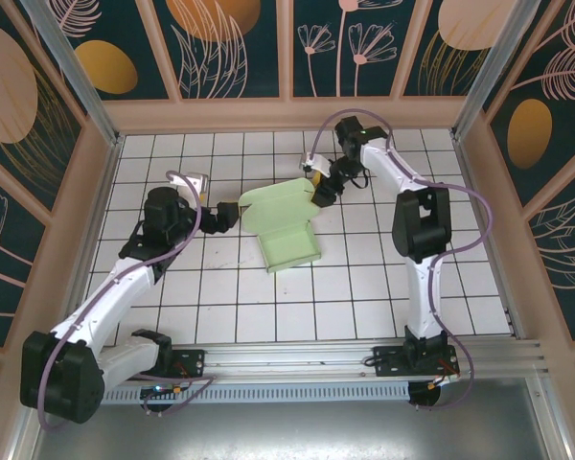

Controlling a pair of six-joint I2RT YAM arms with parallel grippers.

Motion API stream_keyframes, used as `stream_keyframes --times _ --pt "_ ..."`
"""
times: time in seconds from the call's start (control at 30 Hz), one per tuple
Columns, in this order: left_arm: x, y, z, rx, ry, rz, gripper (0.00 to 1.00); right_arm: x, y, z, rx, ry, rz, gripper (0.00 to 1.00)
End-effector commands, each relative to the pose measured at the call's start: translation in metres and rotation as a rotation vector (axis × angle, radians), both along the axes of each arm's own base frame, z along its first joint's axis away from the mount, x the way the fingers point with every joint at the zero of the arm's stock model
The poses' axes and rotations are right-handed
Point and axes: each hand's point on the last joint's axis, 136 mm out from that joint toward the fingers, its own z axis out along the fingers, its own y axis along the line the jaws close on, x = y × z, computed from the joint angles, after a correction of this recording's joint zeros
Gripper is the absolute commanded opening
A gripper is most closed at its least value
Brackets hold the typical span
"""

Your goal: Fold the paper box

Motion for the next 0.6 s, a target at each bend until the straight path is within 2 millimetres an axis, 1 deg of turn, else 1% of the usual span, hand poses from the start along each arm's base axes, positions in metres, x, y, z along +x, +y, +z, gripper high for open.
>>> stream_keyframes --times 0.0,0.1,0.2,0.4,0.57 --pt "-0.001 -0.009 0.001 -0.014 -0.024 -0.043 0.99 -0.010 -0.002 0.007 0.001 0.034 0.032 0.58" --pt "0.000 -0.012 -0.003 -0.023 -0.017 -0.059 0.99 -0.012 0.002 0.013 0.017 0.025 0.045 0.42" --pt "0.001 -0.016 -0.006 -0.035 -0.007 -0.079 0.99 -0.014 0.006 0.016 0.020 0.023 0.055 0.42" --pt "-0.001 -0.018 -0.010 -0.040 0.002 -0.093 0.99 -0.013 0.010 0.011 0.008 0.037 0.049 0.37" --pt "-0.001 -0.020 -0.011 -0.041 0.005 -0.101 0.99 -0.010 0.012 0.015 0.006 0.039 0.046 0.37"
